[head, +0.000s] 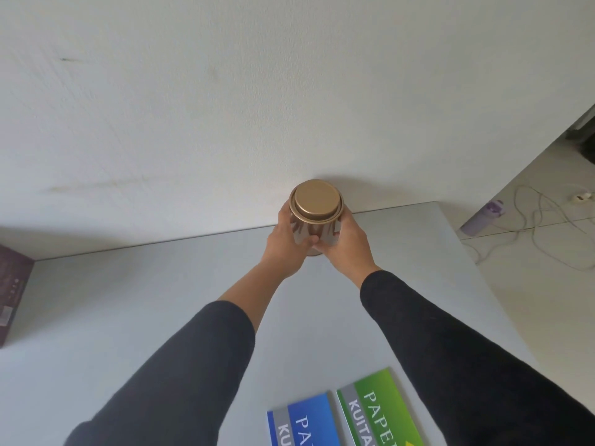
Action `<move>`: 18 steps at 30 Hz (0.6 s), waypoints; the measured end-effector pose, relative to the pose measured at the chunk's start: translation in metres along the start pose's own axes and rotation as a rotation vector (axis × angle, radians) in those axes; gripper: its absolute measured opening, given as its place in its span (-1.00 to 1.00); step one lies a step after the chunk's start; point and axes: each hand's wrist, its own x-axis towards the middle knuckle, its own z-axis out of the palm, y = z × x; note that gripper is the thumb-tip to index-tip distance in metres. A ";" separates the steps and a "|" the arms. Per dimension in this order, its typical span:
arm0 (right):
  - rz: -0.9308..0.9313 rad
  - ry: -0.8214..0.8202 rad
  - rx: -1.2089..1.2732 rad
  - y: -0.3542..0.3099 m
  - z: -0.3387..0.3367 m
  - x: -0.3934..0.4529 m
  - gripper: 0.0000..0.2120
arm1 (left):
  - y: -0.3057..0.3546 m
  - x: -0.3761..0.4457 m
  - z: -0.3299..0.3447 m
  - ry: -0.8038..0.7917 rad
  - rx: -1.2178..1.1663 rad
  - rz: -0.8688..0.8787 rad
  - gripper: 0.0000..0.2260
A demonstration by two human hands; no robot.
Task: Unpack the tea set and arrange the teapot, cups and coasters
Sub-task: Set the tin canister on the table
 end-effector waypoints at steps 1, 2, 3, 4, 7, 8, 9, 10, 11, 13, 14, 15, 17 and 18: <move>0.010 -0.006 -0.013 0.000 0.001 -0.002 -0.29 | -0.001 -0.003 0.001 -0.001 0.030 -0.016 -0.27; 0.023 -0.017 -0.028 -0.001 0.001 -0.004 -0.27 | -0.002 -0.005 0.000 -0.003 0.058 -0.039 -0.25; 0.040 -0.029 -0.049 -0.002 0.001 -0.007 -0.25 | -0.003 -0.008 -0.002 -0.005 0.081 -0.064 -0.23; 0.061 -0.041 -0.075 -0.003 0.001 -0.010 -0.22 | -0.004 -0.011 -0.004 -0.002 0.096 -0.080 -0.23; 0.180 -0.075 -0.151 -0.010 -0.002 -0.025 -0.20 | -0.006 -0.023 -0.016 0.027 0.128 -0.090 -0.25; 0.219 -0.081 -0.168 -0.013 -0.004 -0.031 -0.20 | -0.005 -0.028 -0.022 0.039 0.132 -0.088 -0.26; 0.247 -0.089 -0.185 -0.016 -0.005 -0.038 -0.21 | -0.005 -0.034 -0.028 0.050 0.132 -0.083 -0.27; 0.268 -0.100 -0.201 -0.020 -0.006 -0.045 -0.22 | -0.005 -0.039 -0.035 0.059 0.128 -0.078 -0.28; 0.282 -0.109 -0.214 -0.026 -0.006 -0.053 -0.23 | -0.004 -0.046 -0.043 0.067 0.123 -0.070 -0.29; 0.293 -0.119 -0.222 -0.039 -0.004 -0.070 -0.27 | -0.002 -0.060 -0.060 0.077 0.124 -0.046 -0.30; 0.288 -0.115 -0.219 -0.047 -0.002 -0.078 -0.30 | -0.001 -0.069 -0.069 0.082 0.130 -0.032 -0.31; 0.279 -0.108 -0.213 -0.057 0.001 -0.087 -0.32 | 0.000 -0.077 -0.079 0.086 0.135 -0.017 -0.31; 0.256 -0.090 -0.200 -0.081 0.008 -0.104 -0.30 | 0.002 -0.097 -0.101 0.089 0.142 0.020 -0.32; 0.246 -0.080 -0.190 -0.095 0.013 -0.113 -0.27 | 0.002 -0.108 -0.113 0.090 0.145 0.041 -0.32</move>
